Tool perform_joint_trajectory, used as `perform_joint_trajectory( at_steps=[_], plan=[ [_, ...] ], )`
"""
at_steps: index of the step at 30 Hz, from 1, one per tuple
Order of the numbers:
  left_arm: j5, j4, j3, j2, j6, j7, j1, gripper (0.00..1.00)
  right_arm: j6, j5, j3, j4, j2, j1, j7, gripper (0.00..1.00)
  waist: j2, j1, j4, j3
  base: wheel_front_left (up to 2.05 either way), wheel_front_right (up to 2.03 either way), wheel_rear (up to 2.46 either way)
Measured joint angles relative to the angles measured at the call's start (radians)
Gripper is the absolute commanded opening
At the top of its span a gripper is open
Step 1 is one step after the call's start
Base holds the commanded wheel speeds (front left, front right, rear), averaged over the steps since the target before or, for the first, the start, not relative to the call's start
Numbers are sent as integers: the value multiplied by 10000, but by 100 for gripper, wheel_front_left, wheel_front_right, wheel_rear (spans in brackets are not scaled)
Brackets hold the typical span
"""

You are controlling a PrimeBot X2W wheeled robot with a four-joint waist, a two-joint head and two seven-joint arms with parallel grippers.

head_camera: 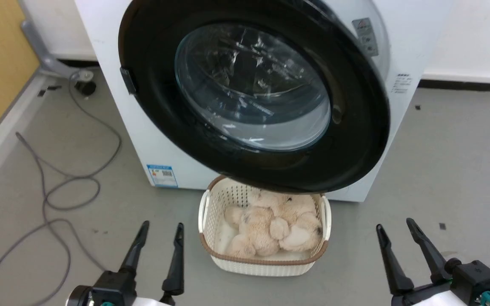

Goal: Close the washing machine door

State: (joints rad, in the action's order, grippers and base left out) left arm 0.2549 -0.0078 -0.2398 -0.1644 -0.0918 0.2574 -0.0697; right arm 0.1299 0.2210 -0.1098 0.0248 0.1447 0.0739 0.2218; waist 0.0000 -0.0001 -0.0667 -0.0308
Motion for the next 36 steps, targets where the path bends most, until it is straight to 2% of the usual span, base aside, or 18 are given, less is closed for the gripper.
perform_joint_trajectory(
  at_steps=[1, 5, 11, 20, 21, 22, 23, 31, 36],
  plan=[
    [-65, -8, 8, 54, 67, 0, 3, 100, 0, 4, -25, -19, 13, -8, -2, 0, 0, 0, -37, -76, 0, 0, 0],
    [-293, -19, 31, 293, 261, 0, 118, 100, 0, 17, -176, -217, 211, -301, -13, 0, 0, 0, -207, -481, 0, 0, 0],
    [-510, -115, 96, 587, 485, 0, 554, 100, 0, 128, -631, -385, 930, -1440, -422, 0, 0, 1, -480, -1185, 0, 0, 0],
    [-725, -73, 79, 903, 811, 0, 1196, 100, 2, 1319, -1137, 119, 2857, -4305, -1083, 0, 0, 2, -1092, -2530, 0, 0, 0],
    [-771, -48, 79, 938, 859, 0, 1359, 100, 0, 1641, -1135, 395, 3262, -4870, -1160, 0, 0, 2, -1255, -2762, 0, 0, 0],
    [-771, -48, 79, 938, 859, 0, 1359, 100, 0, 1641, -1135, 395, 3262, -4870, -1160, 0, 0, 2, -1255, -2762, 0, 0, 0],
    [-777, -73, 63, 1020, 859, 0, 1579, 100, 15, 2100, -1114, 991, 3889, -5692, -1365, 0, 0, 2, -1555, -3165, 0, 0, 0],
    [-849, -148, -54, 1114, 863, 0, 1767, 100, 27, 2855, -1110, 2305, 4550, -7158, -1766, 0, 0, 2, -1993, -3764, 0, 0, 0],
    [-849, -138, -63, 1122, 861, 0, 1867, 100, 25, 3246, -1104, 3313, 4644, -8215, -1776, 0, 0, 2, -2154, -3989, 0, 0, 0]
  ],
)
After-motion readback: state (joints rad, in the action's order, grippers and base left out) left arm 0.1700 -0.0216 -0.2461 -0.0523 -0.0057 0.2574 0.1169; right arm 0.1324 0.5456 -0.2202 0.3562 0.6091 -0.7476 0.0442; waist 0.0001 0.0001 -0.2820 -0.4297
